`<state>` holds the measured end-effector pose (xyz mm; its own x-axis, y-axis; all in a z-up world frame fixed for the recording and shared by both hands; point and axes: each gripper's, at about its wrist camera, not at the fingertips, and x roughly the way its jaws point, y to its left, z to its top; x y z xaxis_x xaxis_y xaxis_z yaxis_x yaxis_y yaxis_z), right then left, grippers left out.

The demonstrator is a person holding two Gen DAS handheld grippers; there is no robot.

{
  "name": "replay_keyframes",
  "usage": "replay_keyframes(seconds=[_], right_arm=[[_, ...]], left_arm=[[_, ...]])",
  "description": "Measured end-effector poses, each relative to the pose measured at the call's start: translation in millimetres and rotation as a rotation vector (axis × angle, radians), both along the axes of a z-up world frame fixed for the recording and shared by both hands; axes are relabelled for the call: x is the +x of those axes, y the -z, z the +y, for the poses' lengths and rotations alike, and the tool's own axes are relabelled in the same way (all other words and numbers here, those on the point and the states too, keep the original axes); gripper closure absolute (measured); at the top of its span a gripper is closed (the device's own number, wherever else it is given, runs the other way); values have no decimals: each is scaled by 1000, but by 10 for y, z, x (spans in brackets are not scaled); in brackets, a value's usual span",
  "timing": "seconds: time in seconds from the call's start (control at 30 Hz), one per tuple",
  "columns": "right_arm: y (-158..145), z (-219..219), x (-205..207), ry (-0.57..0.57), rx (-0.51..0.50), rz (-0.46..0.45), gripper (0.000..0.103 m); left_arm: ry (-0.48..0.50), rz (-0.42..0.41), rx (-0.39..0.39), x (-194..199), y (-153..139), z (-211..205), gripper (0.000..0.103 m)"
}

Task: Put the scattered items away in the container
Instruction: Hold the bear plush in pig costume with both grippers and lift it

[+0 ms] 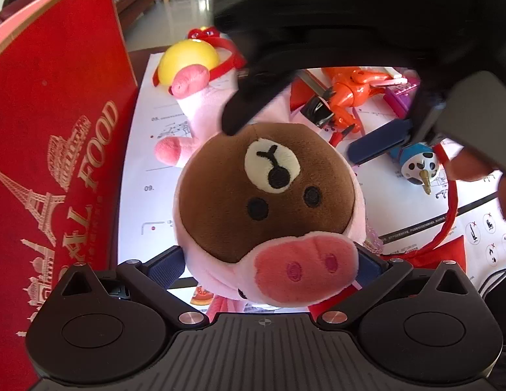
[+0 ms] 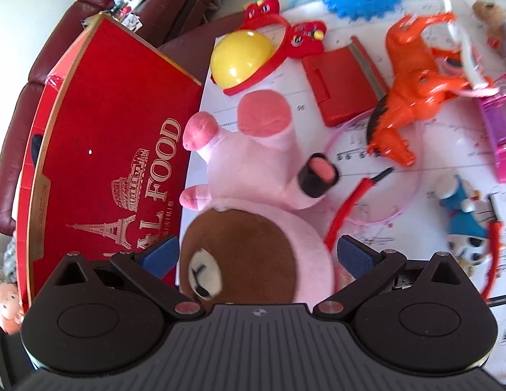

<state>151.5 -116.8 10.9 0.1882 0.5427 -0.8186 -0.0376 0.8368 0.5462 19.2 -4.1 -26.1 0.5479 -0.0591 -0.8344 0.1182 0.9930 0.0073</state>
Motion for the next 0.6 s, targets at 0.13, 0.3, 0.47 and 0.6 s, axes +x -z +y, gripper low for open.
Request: replay_keyframes(seconds=[0.13,0.3,0.47,0.6], right_arm=[[121,184,27,-26,-58,12,0],[227,265,60,-43,-42,6,0],[256,270,78,-45,-33,-1,0],[269,309,111,-60,-38,-10,0]], left_arm=[[9,9,26,25,36,-18,0],[-15,26,-24,58,88,78,0],[-21,41,-27,94,138,57,0],[-6,43,19,75,214,-23,0]])
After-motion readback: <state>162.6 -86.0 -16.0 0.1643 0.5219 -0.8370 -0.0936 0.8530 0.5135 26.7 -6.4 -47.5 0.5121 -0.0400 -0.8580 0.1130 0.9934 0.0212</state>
